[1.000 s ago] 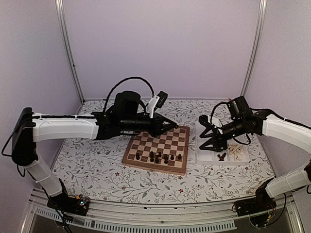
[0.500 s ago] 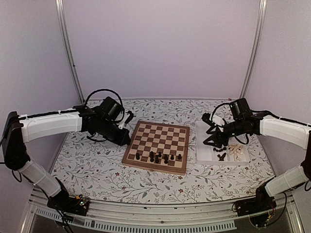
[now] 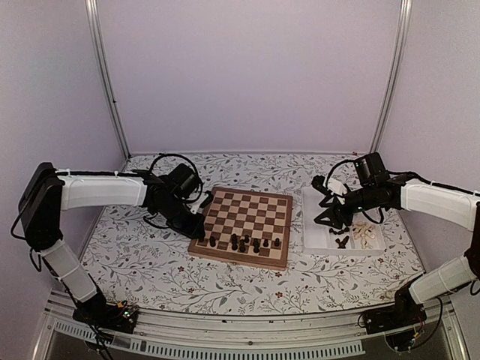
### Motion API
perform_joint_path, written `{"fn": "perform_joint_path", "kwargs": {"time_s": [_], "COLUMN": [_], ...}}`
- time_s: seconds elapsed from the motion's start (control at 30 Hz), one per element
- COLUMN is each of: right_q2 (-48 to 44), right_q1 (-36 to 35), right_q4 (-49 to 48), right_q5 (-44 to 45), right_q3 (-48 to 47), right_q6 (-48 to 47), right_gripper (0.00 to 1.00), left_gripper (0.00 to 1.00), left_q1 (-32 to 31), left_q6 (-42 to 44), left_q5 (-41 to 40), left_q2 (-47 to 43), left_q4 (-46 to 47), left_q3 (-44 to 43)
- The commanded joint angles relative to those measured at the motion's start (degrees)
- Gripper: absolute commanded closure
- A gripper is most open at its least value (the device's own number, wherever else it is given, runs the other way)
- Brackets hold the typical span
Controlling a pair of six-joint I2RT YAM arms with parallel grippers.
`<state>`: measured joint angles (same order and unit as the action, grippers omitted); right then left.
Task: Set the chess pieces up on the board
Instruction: Place the chess piece on the chessboard.
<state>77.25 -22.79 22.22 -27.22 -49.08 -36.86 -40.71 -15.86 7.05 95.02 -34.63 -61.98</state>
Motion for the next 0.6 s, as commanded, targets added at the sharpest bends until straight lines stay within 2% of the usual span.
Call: {"fn": "perform_joint_path", "kwargs": {"time_s": [0.0,0.37,0.57], "right_q2": [-0.6,-0.3,-0.2], "right_q1": [0.3,0.2,0.2], "right_q4": [-0.9,-0.9,-0.8], "right_q5": [0.4,0.1,-0.1], "right_q3": [0.7,0.7,0.7], "right_q6": [0.2,0.1,0.2], "right_gripper": [0.37,0.37,0.36], "left_gripper": [0.84,0.79,0.72], "left_q1": [0.7,0.7,0.7], "left_q6": [0.7,0.2,0.2], "left_q5": [0.6,0.9,0.7], "left_q2": [1.5,3.0,3.3], "left_q4": [0.1,2.1,1.9], "left_q3": [0.4,0.8,0.8]}}
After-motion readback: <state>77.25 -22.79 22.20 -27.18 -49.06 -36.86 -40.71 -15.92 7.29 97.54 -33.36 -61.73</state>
